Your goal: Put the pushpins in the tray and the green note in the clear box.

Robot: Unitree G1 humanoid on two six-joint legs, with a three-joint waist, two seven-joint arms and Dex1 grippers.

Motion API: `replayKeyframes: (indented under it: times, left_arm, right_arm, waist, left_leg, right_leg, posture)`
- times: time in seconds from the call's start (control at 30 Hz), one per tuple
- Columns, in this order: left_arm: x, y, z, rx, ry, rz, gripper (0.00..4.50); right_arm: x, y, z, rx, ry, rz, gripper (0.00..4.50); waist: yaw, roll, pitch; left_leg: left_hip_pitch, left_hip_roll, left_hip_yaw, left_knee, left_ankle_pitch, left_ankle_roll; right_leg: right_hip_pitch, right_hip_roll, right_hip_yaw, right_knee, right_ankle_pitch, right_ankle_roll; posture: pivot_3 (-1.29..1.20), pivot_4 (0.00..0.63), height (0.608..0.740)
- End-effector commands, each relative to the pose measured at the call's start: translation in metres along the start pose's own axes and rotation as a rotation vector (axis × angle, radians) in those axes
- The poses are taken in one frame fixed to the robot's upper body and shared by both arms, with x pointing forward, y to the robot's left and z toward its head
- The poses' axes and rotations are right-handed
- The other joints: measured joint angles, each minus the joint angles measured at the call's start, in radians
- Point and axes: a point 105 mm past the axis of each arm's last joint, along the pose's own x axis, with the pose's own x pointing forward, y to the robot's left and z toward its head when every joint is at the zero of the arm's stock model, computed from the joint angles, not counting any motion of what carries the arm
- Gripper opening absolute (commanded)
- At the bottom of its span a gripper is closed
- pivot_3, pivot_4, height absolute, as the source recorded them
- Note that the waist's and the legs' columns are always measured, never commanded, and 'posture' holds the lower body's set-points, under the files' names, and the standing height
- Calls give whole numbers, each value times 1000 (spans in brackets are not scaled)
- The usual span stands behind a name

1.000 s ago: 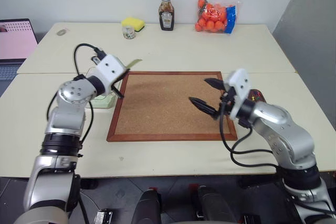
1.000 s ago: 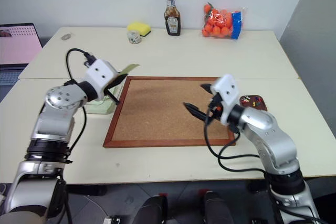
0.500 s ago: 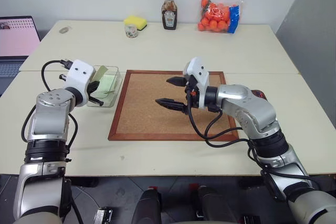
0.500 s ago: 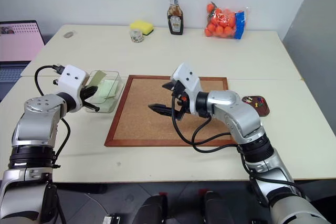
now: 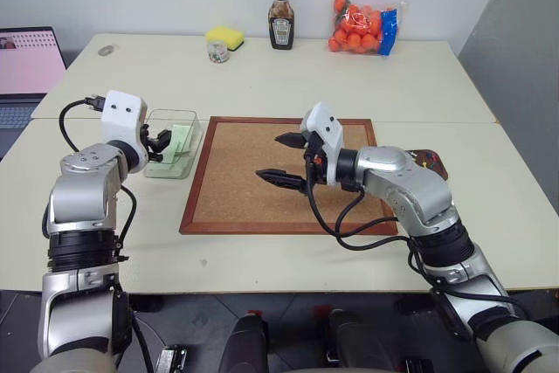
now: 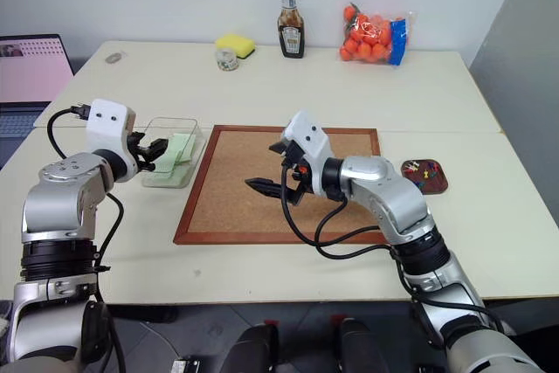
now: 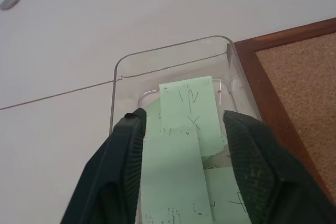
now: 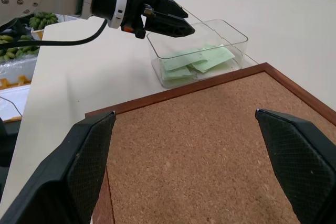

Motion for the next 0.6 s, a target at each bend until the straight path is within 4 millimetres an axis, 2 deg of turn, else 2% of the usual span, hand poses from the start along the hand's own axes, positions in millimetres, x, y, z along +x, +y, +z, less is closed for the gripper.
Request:
replayKeyframes:
  times: [0.03, 0.07, 0.13, 0.23, 0.3, 0.47, 0.6]
  left_arm:
    - [-8, -4, 46, -10, -170, 9, 3545]
    - [-11, -13, 58, 5, -231, -22, 3644]
    - [-19, -46, 69, 46, -303, -178, 3644]
    - [-31, -88, 61, 129, -318, -380, 3644]
    - [-35, -106, 56, 170, -349, -414, 3644]
    - [-30, -132, 49, 173, -451, -392, 3644]
    - [-29, -146, 39, 112, -477, -437, 3644]
  right_arm:
    - [-7, 0, 19, -41, -72, -25, 4500]
    - [-9, 0, 20, -42, -87, -35, 4500]
    - [-16, 0, 23, -40, -115, -56, 4500]
    - [-31, 0, 22, -56, -146, -94, 4500]
    - [-46, -5, 16, -91, -165, -169, 4500]
    - [-83, -25, -18, -93, -105, -428, 4500]
    - [-96, -30, -21, -86, -134, -542, 4500]
  waist:
    - [0, 0, 0]
    - [1, 0, 0]
    - [3, 0, 0]
    - [3, 0, 0]
    - [2, 0, 0]
    - [5, -1, 0]
    - [-4, -1, 0]
  left_leg:
    - [0, 0, 0, 0, 0, 0]
    - [0, 0, 0, 0, 0, 0]
    - [-1, 0, 0, 0, 0, 0]
    - [-2, -1, 0, 0, 0, 0]
    - [-2, -1, 1, 0, 0, 0]
    - [-2, -1, 0, 1, 0, 0]
    - [-1, 0, 2, 1, 0, 0]
  right_leg:
    - [0, 0, 0, 0, 0, 0]
    - [0, 0, 0, 0, 0, 0]
    - [0, 0, 0, -1, 0, 0]
    - [-1, -1, 1, -1, 1, -2]
    - [-1, -3, 2, -1, 1, -2]
    - [-1, -2, 1, -1, 1, -2]
    - [-1, 0, 3, 1, 0, 2]
  posture:
    - [0, 150, 740]
    - [0, 150, 740]
    - [0, 150, 740]
    - [0, 150, 740]
    - [0, 150, 740]
    - [0, 150, 740]
    - [0, 150, 740]
